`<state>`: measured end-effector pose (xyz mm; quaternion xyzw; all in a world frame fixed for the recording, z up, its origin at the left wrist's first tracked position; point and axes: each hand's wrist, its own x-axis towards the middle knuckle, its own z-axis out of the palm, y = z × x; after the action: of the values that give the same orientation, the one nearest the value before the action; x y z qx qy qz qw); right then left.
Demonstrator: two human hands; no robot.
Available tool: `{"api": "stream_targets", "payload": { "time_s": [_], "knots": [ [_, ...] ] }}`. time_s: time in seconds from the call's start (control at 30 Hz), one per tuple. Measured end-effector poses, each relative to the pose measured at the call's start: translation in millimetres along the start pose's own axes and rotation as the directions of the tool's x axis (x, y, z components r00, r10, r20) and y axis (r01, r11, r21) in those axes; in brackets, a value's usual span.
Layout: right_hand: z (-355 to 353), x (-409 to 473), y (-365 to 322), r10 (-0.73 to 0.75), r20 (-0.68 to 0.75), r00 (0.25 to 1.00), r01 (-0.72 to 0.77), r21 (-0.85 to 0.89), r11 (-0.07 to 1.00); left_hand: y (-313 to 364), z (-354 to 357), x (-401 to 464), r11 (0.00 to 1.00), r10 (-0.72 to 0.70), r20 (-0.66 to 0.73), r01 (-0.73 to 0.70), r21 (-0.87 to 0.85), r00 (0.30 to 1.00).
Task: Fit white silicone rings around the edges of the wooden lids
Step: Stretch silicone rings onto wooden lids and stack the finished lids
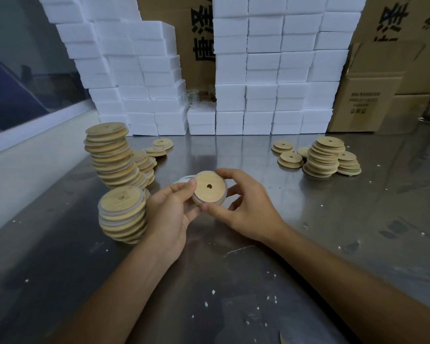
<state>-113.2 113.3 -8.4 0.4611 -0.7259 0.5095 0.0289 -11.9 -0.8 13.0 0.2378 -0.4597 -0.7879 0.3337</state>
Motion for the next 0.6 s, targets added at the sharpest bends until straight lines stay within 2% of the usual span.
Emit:
{"api": "stream_targets", "payload": {
  "time_s": [0.3, 0.43, 0.6],
  "knots": [
    [-2.0, 0.2, -1.3, -0.009, -0.055, 0.998, 0.009, -0.005, 1.000, -2.8, -1.0, 0.0, 0.995, -0.021, 0.011, 0.020, 0.100, 1.000],
    [-2.5, 1.1, -2.2, -0.028, -0.018, 0.999, 0.028, -0.011, 1.000, -4.6, -1.5, 1.8, 0.994, 0.003, -0.025, -0.001, 0.105, 1.000],
    [-2.1, -0.5, -1.0, 0.064, -0.024, 0.998, -0.063, 0.066, 0.996, -5.8, -2.1, 1.6, 0.994, 0.020, 0.008, -0.020, 0.108, 1.000]
  ]
}}
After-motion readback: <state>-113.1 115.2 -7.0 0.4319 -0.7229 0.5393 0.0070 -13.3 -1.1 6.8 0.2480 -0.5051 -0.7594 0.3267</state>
